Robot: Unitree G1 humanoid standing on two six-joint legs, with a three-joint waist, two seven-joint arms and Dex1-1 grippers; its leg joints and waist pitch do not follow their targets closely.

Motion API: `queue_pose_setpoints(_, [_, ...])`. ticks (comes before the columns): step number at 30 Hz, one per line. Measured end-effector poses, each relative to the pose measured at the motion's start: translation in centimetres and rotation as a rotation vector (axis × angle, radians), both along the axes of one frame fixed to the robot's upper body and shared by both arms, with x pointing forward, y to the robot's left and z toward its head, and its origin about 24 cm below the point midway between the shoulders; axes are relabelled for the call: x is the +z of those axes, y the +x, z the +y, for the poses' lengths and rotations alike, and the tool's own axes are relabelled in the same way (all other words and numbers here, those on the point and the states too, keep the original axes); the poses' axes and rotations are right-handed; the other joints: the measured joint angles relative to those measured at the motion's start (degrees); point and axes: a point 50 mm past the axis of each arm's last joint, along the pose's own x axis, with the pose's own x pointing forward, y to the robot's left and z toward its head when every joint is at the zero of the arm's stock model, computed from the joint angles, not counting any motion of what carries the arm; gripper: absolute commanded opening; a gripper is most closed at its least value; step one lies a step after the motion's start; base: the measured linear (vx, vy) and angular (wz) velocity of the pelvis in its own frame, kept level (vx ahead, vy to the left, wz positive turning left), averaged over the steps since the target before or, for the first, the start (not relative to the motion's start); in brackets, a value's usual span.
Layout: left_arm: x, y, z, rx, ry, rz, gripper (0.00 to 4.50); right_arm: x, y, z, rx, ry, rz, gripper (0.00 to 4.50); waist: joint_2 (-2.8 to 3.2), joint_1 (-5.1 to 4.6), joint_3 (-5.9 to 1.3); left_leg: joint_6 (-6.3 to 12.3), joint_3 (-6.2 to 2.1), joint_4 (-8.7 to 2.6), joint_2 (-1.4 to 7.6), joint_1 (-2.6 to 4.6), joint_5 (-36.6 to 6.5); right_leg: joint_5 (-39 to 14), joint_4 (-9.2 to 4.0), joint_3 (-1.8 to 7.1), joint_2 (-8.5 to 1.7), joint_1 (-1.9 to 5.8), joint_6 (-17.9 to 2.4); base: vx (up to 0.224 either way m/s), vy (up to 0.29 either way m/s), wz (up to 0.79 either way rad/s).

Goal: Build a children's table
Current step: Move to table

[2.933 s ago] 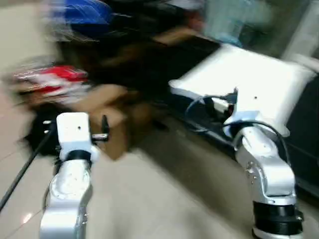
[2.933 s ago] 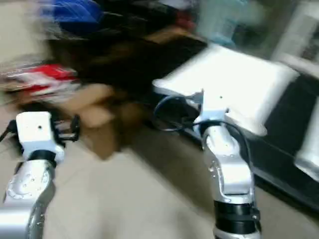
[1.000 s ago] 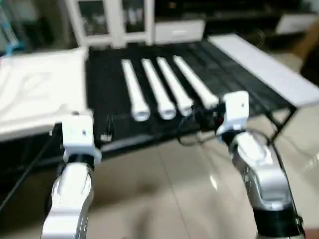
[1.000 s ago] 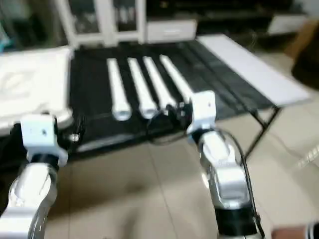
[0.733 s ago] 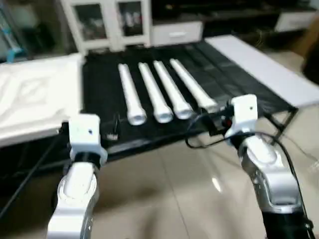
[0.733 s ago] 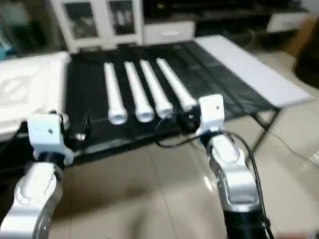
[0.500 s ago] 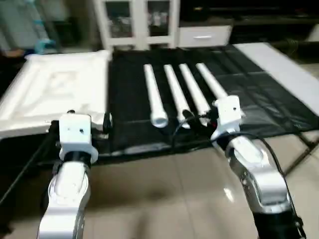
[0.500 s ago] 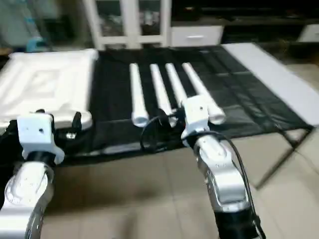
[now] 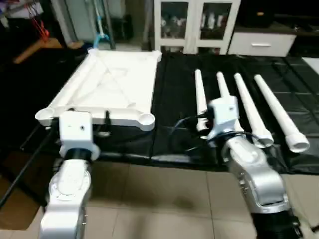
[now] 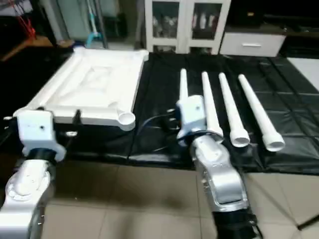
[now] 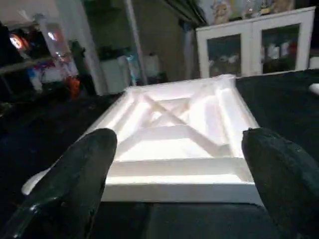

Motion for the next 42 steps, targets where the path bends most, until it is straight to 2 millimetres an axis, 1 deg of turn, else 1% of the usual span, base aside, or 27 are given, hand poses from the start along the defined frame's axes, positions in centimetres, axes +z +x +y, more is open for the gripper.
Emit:
queue_pose_setpoints(2, [0.0, 0.0, -0.5, -0.022, -0.001, 0.0, 4.5, 0.2, 0.1, -0.9, -0.046, -0.003, -0.008, 4.46, 0.7, 0.84, -0.25, 0.31, -0.94, 1.03, 1.36, -0.31, -0.27, -0.01, -0.93, -0.03, 0.28, 1.04, 0.06, 0.063, 0.03, 0.04])
queue_pose_setpoints(3, [0.1, 0.1, -0.5, -0.022, 0.0, -0.002, 4.5, 0.3, 0.2, -1.1, -0.056, -0.001, -0.013, 4.46, 1.9, 0.88, -0.66, -1.51, -0.91, -0.24, 2.57, -0.24, 0.62, 0.03, -1.17, -0.32, 0.79, 1.37, 0.0, 0.062, 0.041, 0.06])
queue_pose_setpoints(4, [0.1, 0.1, -0.5, -0.02, 0.002, -0.004, 4.5, 0.3, 0.2, -1.1, -0.067, 0.007, -0.011, 4.46, 2.4, 0.72, -0.65, -4.53, -0.6, -0.48, 3.07, 0.06, 0.91, -0.01, -1.39, -0.45, 0.85, 1.68, 0.05, 0.078, 0.087, 0.13])
queue_pose_setpoints(8, [-0.3, 0.3, 0.4, 0.011, 0.01, 0.013, 4.5, 0.0, 0.1, 0.1, -0.056, 0.07, 0.015, 4.46, 2.63, -1.58, -0.56, -4.08, -0.53, -0.98, 2.47, 0.62, 0.34, -0.5, -1.84, -1.61, -0.06, 1.65, -3.23, 0.066, 0.094, 0.09])
queue_pose_setpoints(11, [-0.3, 0.3, 0.6, 0.02, 0.011, 0.016, 4.5, -0.1, 0.1, -0.4, -0.083, 0.079, 0.024, 4.46, 2.22, -2.2, -0.51, -4.78, 3.52, -1.93, 2.76, 3.02, -0.81, -0.5, -0.63, -1.2, -1.3, 0.4, -2.31, 0.093, 0.04, -0.43])
queue_pose_setpoints(12, [-0.3, 0.4, 0.5, 0.015, 0.01, 0.013, 4.5, -0.2, 0.1, -0.8, -0.098, 0.077, 0.03, 4.46, 2.1, -2.2, -0.53, -5.1, 4.65, -2.25, 2.99, 3.51, -1.01, -0.36, -0.96, -0.45, -1.33, 0.7, -1.28, 0.038, -0.003, -0.32])
queue_pose_setpoints(13, [-0.1, 0.5, 0.3, 0.009, 0.002, 0.009, 4.5, -0.2, 0.1, -1.2, -0.116, 0.073, 0.031, 4.46, 2.27, -1.87, -0.63, -5.2, 5.15, -2.27, 2.94, 3.43, -1.17, -0.08, -1.35, 0.86, -0.35, 0.98, 0.03, 0.097, 0.005, -0.58])
queue_pose_setpoints(14, [0.1, 0.6, -0.5, -0.026, -0.014, 0.0, 4.5, -0.3, 0.0, -2.0, -0.145, 0.069, 0.038, 4.46, 2.33, -1.01, -0.6, -4.35, 3.68, -0.24, 2.77, 2.97, -1.71, 0.02, -1.79, 2.81, 1.17, 1.11, 0.15, 0.103, 0.01, -0.57])
queue_pose_setpoints(16, [0.2, 0.7, -0.9, -0.047, -0.021, -0.003, 4.5, -0.2, 0.0, -2.7, -0.173, 0.065, 0.032, 4.46, 2.7, 0.65, -0.74, -5.05, 0.27, 4.94, 1.97, 0.38, -1.32, 0.18, -2.41, 5.88, 3.46, 1.92, 0.16, 0.094, 0.016, -0.6])
queue_pose_setpoints(17, [0.2, 0.7, -0.7, -0.042, -0.02, -0.004, 4.5, 0.0, 0.0, -2.5, -0.161, 0.067, 0.026, 4.46, 3.11, 1.11, -0.88, -6.37, -1.38, 3.63, 1.86, -1.56, -0.5, 0.23, -2.61, 6.12, 4.5, 2.21, 0.34, 0.068, 0.034, -0.41])
queue_pose_setpoints(18, [0.3, 0.7, -0.6, -0.04, -0.017, -0.008, 4.5, 0.2, 0.0, -2.2, -0.142, 0.066, 0.022, 4.46, 4.29, 0.74, -1.05, -5.27, -2.09, 0.18, 2.34, -2.76, 1.72, -0.01, -2.49, 4.89, 5.2, 2.6, 0.44, 0.068, 0.034, -0.41])
queue_pose_setpoints(19, [0.2, 0.6, -0.4, -0.031, -0.013, -0.003, 4.5, 0.0, -0.1, -1.8, -0.121, 0.068, 0.032, 4.46, 4.54, 0.55, -0.96, -4.62, -2.35, 0.49, 2.82, -2.34, 2.0, -0.64, -2.01, 4.0, 4.99, 2.57, 0.46, 0.035, 0.055, -0.13])
queue_pose_setpoints(20, [-0.3, 0.3, 0.2, -0.009, -0.01, 0.018, 4.5, 0.0, -0.1, -0.5, -0.073, 0.076, 0.039, 4.46, 4.15, -0.86, -0.76, -4.42, -2.49, 0.22, 2.65, -2.14, 1.74, -1.51, -1.59, 2.01, 3.49, 2.59, -1.12, 0.055, 0.066, 0.02])
queue_pose_setpoints(22, [-0.5, 0.2, 0.8, 0.013, -0.002, 0.026, 4.5, 0.1, -0.2, 0.5, -0.026, 0.082, 0.037, 4.46, 3.22, -1.71, -0.48, -4.27, -2.44, -0.26, 1.87, -1.6, 1.69, -2.18, -0.17, 0.05, 1.42, 2.46, -2.14, 0.064, 0.045, 0.05])
queue_pose_setpoints(25, [-0.4, 0.3, 0.8, 0.015, -0.005, 0.024, 4.5, 0.2, -0.2, 0.3, -0.024, 0.073, 0.032, 4.46, 2.07, -2.44, -0.7, -3.94, -2.06, -0.76, 1.34, -0.81, 1.82, -2.03, -0.82, -0.35, -0.04, 2.81, 1.76, 0.038, -0.014, 0.05])
queue_pose_setpoints(26, [-0.4, 0.3, 0.5, 0.007, -0.016, 0.025, 4.5, 0.2, -0.2, -0.1, -0.034, 0.069, 0.034, 4.46, 2.24, -2.07, -0.54, -3.43, -1.69, -1.25, 1.46, -1.17, 1.57, -1.67, -1.79, -0.35, 0.12, 3.5, 1.52, 0.0, 0.0, 0.0])
queue_pose_setpoints(28, [-0.3, 0.3, -0.3, -0.024, -0.023, 0.019, 4.5, 0.2, -0.2, -0.8, -0.057, 0.063, 0.038, 4.46, 2.71, -1.32, -0.84, -0.13, -1.26, -0.99, 1.64, -1.78, 1.12, -1.49, -2.66, -0.29, 0.15, 3.58, 1.5, 0.0, 0.0, 0.0])
queue_pose_setpoints(30, [-0.2, 0.3, -0.1, -0.019, -0.016, 0.016, 4.5, 0.1, -0.2, -0.7, -0.056, 0.067, 0.043, 4.46, 3.35, -0.67, -1.27, -0.31, -1.11, -1.13, 1.89, -1.95, 1.64, -1.56, -3.51, -0.72, 0.28, 4.02, 1.58, 0.076, 0.012, 0.0])
queue_pose_setpoints(31, [-0.2, 0.3, 0.1, -0.013, -0.012, 0.014, 4.5, 0.1, -0.2, -0.5, -0.052, 0.071, 0.043, 4.46, 3.82, -0.81, -1.52, -1.67, -1.22, -1.75, 1.95, -1.33, 1.79, -1.57, -3.67, -1.12, 0.12, 4.05, 1.45, 0.099, 0.02, 0.06])
queue_pose_setpoints(33, [-0.3, 0.2, 0.8, 0.014, -0.007, 0.021, 4.5, 0.1, -0.2, 0.7, -0.01, 0.077, 0.047, 4.46, 3.26, -1.51, -1.26, -2.57, -1.27, -1.96, 1.61, -1.02, 1.6, -2.67, -2.05, -1.45, -0.09, 3.1, -1.04, 0.094, 0.011, 0.08])
queue_pose_setpoints(35, [-0.2, 0.2, 1.2, 0.028, -0.003, 0.022, 4.5, 0.2, -0.2, 1.1, 0.007, 0.078, 0.045, 4.46, 2.67, -2.25, -1.21, -2.49, -1.18, -1.89, 0.86, -0.5, 1.24, -2.76, 0.83, -1.28, -0.55, 1.05, -0.92, 0.062, -0.004, 0.04])
queue_pose_setpoints(37, [-0.2, 0.2, 1.1, 0.025, -0.005, 0.021, 4.5, 0.2, -0.2, 0.7, -0.002, 0.07, 0.043, 4.46, 1.61, -2.3, -0.96, -2.65, -0.77, -1.88, -0.12, 0.1, 1.07, -1.16, 0.0, -0.79, -1.04, -0.07, 1.29, 0.026, -0.007, 0.02])
queue_pose_setpoints(38, [-0.3, 0.2, 0.7, 0.016, -0.018, 0.026, 4.5, 0.0, -0.3, 0.2, -0.02, 0.064, 0.051, 4.46, 1.31, -1.91, -0.77, -1.3, -0.28, -1.7, -0.05, 0.0, 0.62, -1.31, -0.49, -0.52, -0.81, 1.0, 0.76, 0.0, 0.0, 0.0])
queue_pose_setpoints(39, [-0.3, 0.3, 0.2, -0.007, -0.023, 0.025, 4.5, 0.0, -0.3, -0.2, -0.034, 0.058, 0.053, 4.46, 1.52, -1.36, -0.69, 1.49, -0.47, 0.39, 0.13, -0.53, -0.23, -1.28, -1.11, -0.47, -0.69, 1.57, 0.7, 0.0, 0.0, 0.0])
queue_pose_setpoints(40, [-0.3, 0.3, 0.0, -0.018, -0.025, 0.026, 4.5, 0.1, -0.3, -0.7, -0.051, 0.058, 0.049, 4.46, 1.57, -0.85, -0.72, 1.84, -0.55, 2.25, 0.2, -1.29, -0.44, -1.27, -1.52, -0.42, -0.67, 1.99, 0.72, 0.052, -0.027, -0.03])
queue_pose_setpoints(41, [-0.3, 0.3, 0.1, -0.017, -0.023, 0.025, 4.5, 0.1, -0.3, -0.7, -0.055, 0.061, 0.045, 4.46, 2.12, -0.55, -0.84, 1.58, -0.85, 2.81, 0.76, -1.86, -0.29, -1.24, -2.27, -0.57, -0.37, 3.01, 0.67, 0.0, 0.0, 0.0])
queue_pose_setpoints(42, [-0.2, 0.3, 0.2, -0.016, -0.02, 0.022, 4.5, 0.2, -0.2, -0.7, -0.053, 0.064, 0.042, 4.46, 2.85, -0.43, -0.89, 1.47, -0.91, 0.93, 1.74, -1.88, -0.23, -1.24, -2.65, -0.98, 0.11, 3.67, 0.66, 0.0, 0.0, 0.0])
